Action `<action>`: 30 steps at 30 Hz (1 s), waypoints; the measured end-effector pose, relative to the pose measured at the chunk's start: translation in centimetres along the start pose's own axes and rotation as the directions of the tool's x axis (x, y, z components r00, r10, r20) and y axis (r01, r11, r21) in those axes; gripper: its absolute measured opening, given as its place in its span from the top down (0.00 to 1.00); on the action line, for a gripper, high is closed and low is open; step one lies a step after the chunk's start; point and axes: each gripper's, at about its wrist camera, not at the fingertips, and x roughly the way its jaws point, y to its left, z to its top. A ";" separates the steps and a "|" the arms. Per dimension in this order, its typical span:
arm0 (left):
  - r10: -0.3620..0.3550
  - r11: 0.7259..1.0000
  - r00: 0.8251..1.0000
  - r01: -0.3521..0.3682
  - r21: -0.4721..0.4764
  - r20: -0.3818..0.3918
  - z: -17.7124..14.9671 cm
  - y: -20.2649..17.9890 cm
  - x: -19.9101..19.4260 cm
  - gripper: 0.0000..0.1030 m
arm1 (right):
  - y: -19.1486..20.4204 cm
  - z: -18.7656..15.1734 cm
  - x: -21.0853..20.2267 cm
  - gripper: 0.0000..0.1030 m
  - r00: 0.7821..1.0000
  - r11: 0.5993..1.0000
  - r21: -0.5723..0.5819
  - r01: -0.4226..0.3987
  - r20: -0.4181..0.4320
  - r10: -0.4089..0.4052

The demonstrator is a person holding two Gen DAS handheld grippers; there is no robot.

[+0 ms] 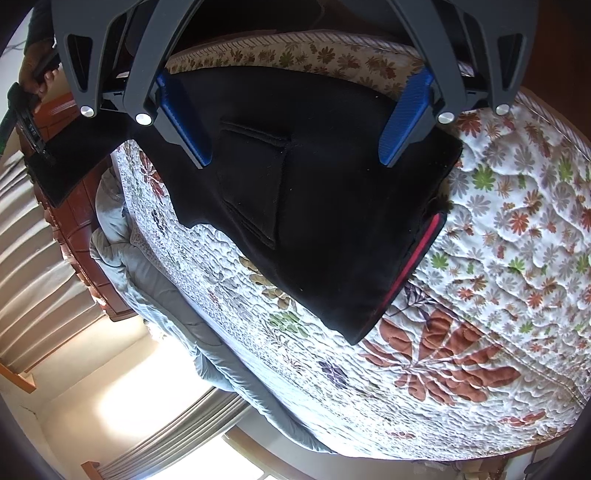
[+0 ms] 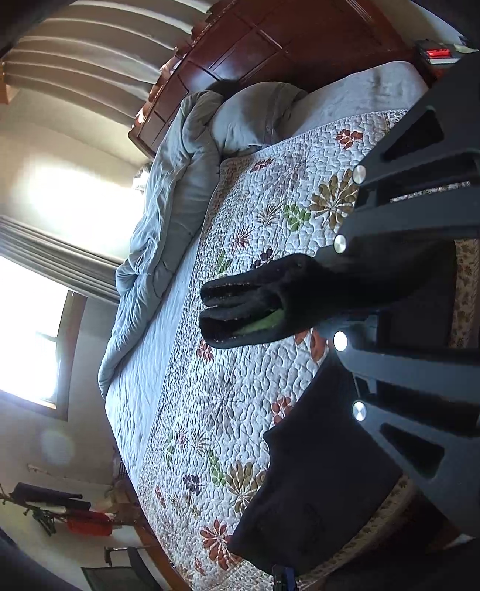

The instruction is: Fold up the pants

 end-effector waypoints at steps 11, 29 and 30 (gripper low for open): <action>-0.001 1.000 1.000 0.001 -0.002 -0.003 0.2 0.2 0.3 0.11 | 2.0 0.0 1.6 0.91 0.999 0.998 -0.043 -0.034 -0.009 0.034; -0.017 1.000 1.000 0.017 -0.011 0.001 0.0 0.3 0.1 0.11 | 5.1 -0.4 3.6 0.91 0.998 0.991 -0.127 -0.050 -0.044 0.045; -0.016 1.000 1.000 0.016 -0.010 0.001 0.0 0.3 0.1 0.11 | 5.4 -0.5 3.7 0.91 0.998 0.990 -0.130 -0.051 -0.047 0.045</action>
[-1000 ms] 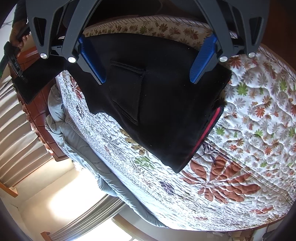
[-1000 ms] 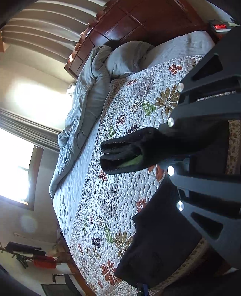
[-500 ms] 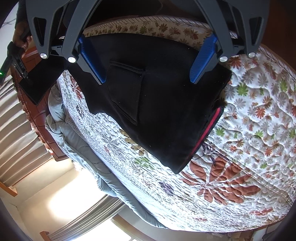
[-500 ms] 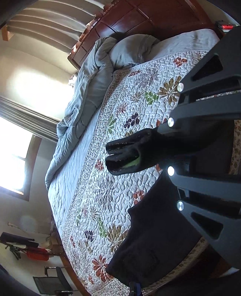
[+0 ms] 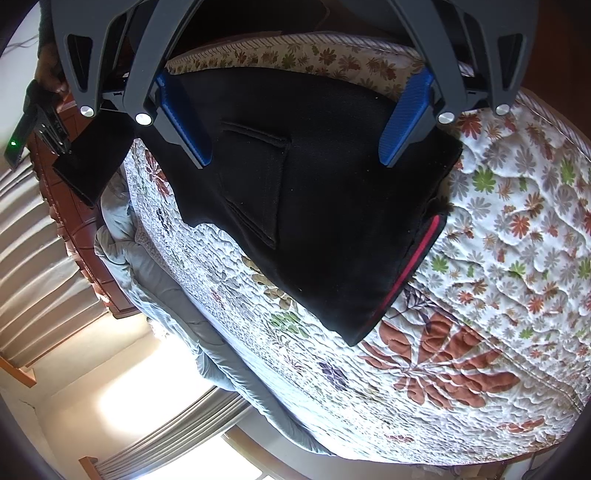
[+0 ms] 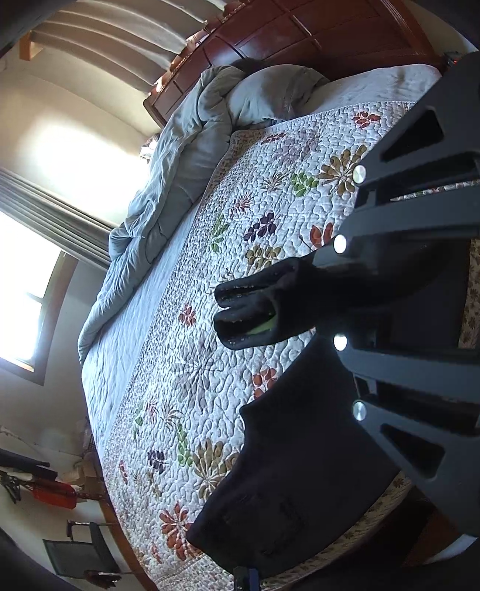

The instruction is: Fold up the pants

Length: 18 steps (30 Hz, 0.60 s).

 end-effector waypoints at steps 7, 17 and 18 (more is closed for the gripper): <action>-0.003 1.000 1.000 0.003 -0.001 -0.001 0.0 0.0 0.0 0.11 | 2.2 -0.2 1.3 0.91 1.000 0.998 -0.060 0.000 -0.022 -0.001; -0.014 1.000 1.000 0.014 -0.006 0.000 -0.5 -0.4 0.0 0.11 | 6.6 -1.5 3.8 0.91 0.998 0.973 -0.230 0.028 -0.051 -0.041; -0.014 1.000 1.000 0.014 -0.004 -0.002 -0.6 -0.6 0.1 0.11 | 7.3 -1.7 4.1 0.91 0.998 0.968 -0.251 0.027 -0.055 -0.042</action>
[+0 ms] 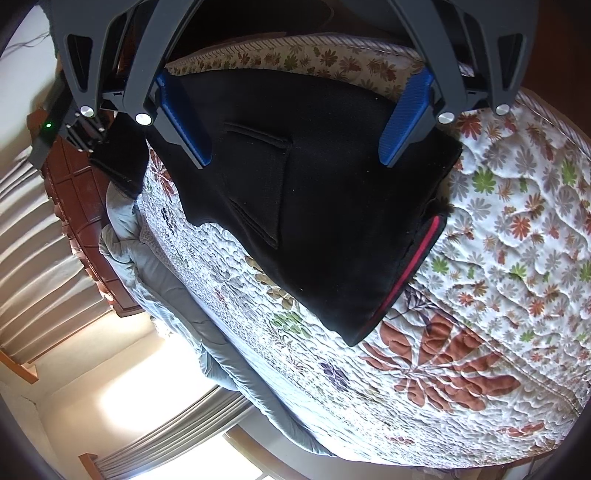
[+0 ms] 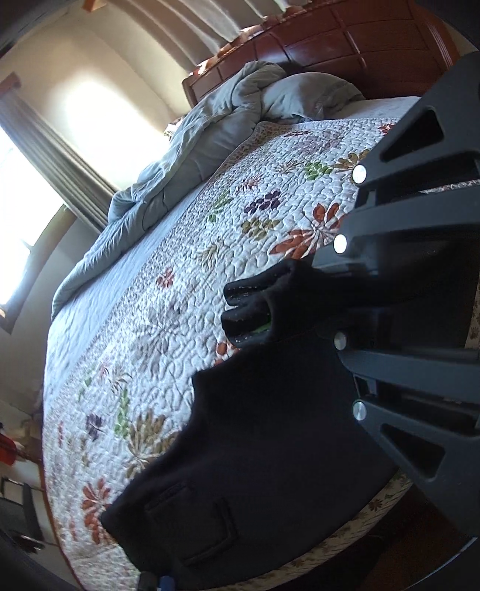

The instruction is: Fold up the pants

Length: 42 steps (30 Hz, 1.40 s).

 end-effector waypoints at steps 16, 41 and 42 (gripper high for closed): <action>-0.015 1.000 1.000 0.015 -0.008 -0.004 -0.4 -1.0 0.1 0.11 | 4.0 -0.3 2.1 0.91 0.999 0.993 -0.116 -0.007 -0.036 0.003; -0.007 1.000 1.000 0.007 -0.012 -0.010 -0.2 -1.2 0.6 0.11 | 6.5 -2.0 2.0 0.49 0.973 0.972 -0.078 -0.223 -0.084 0.216; -0.005 1.000 1.000 0.004 -0.010 -0.010 -0.3 -1.5 0.8 0.11 | 6.0 -2.0 1.4 0.49 0.963 0.965 -0.045 -0.259 -0.082 0.255</action>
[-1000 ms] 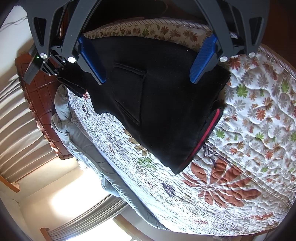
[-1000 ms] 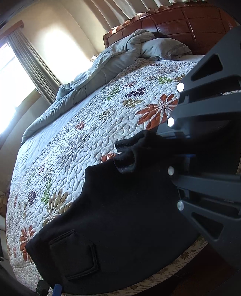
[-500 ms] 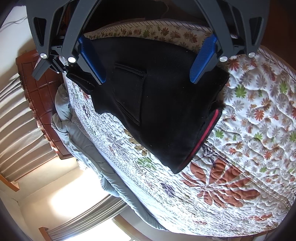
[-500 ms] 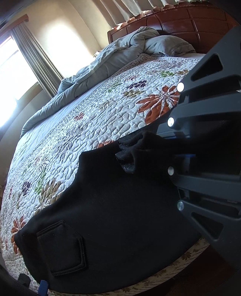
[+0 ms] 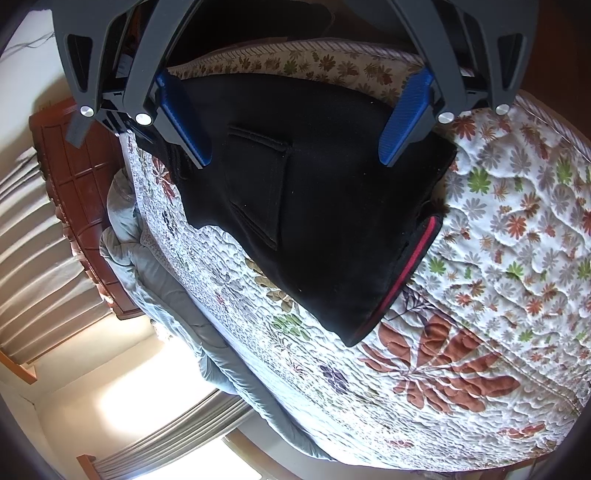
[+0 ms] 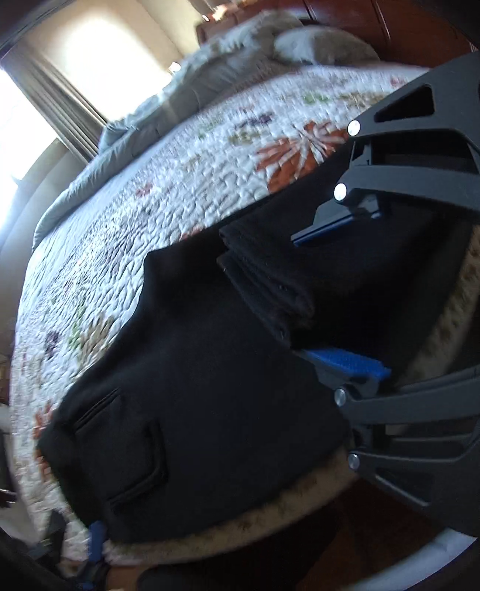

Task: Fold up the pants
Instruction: 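Lower the right gripper onto the folded trouser legs and grip them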

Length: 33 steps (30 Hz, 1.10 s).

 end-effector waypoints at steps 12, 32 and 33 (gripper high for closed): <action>0.012 1.000 1.000 -0.012 0.004 0.003 -0.2 1.5 -0.8 0.10 | -19.0 -14.0 -3.2 0.62 0.978 0.637 0.754 -0.160 0.035 0.204; 0.076 0.997 0.997 -0.076 0.021 -0.029 0.2 0.0 0.6 0.09 | -24.9 -12.9 5.5 0.64 0.940 0.577 0.786 -0.222 0.014 0.341; 0.077 0.997 0.997 -0.076 0.022 -0.031 0.2 0.0 0.6 0.09 | -24.3 -12.7 6.0 0.64 0.938 0.596 0.773 -0.216 -0.006 0.347</action>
